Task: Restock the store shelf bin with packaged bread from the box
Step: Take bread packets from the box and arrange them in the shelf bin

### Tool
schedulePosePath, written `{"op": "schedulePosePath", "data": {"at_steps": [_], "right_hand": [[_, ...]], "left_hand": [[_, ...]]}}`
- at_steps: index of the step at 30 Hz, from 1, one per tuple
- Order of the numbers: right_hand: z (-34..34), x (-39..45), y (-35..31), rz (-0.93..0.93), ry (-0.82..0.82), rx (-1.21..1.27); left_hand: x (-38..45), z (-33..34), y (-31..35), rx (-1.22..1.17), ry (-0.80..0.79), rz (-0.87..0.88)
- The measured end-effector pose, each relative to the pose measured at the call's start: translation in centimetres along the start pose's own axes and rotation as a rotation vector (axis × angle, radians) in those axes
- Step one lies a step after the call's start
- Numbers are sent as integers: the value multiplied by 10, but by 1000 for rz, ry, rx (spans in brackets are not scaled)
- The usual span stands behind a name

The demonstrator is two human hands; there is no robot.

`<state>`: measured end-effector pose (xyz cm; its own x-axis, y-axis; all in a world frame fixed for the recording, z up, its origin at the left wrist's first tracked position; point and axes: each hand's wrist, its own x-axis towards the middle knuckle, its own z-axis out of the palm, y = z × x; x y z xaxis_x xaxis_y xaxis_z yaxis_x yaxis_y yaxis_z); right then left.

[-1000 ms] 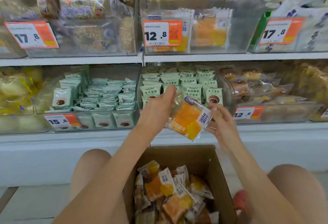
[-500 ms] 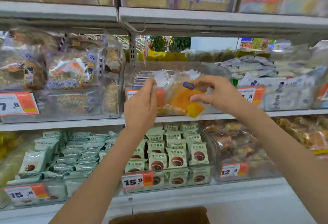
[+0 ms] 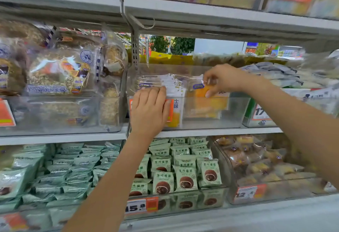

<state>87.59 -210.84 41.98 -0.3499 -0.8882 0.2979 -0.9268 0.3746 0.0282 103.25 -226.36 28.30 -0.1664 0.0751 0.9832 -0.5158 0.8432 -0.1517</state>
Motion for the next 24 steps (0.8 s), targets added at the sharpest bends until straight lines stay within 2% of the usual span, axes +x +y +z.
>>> {"op": "schedulePosePath", "data": {"at_steps": [3, 7, 11, 18, 24], "right_hand": [[18, 4, 2, -17, -57, 16], [24, 12, 5, 78, -108, 14], [23, 12, 7, 120, -93, 21], [28, 14, -13, 61, -19, 80], [22, 14, -11, 196, -107, -43]], "left_hand": [[-2, 4, 0, 16, 26, 8], [-3, 5, 0, 37, 44, 10], [-2, 4, 0, 41, 46, 7], [-1, 3, 1, 48, 33, -1], [0, 1, 0, 29, 9, 6]]}}
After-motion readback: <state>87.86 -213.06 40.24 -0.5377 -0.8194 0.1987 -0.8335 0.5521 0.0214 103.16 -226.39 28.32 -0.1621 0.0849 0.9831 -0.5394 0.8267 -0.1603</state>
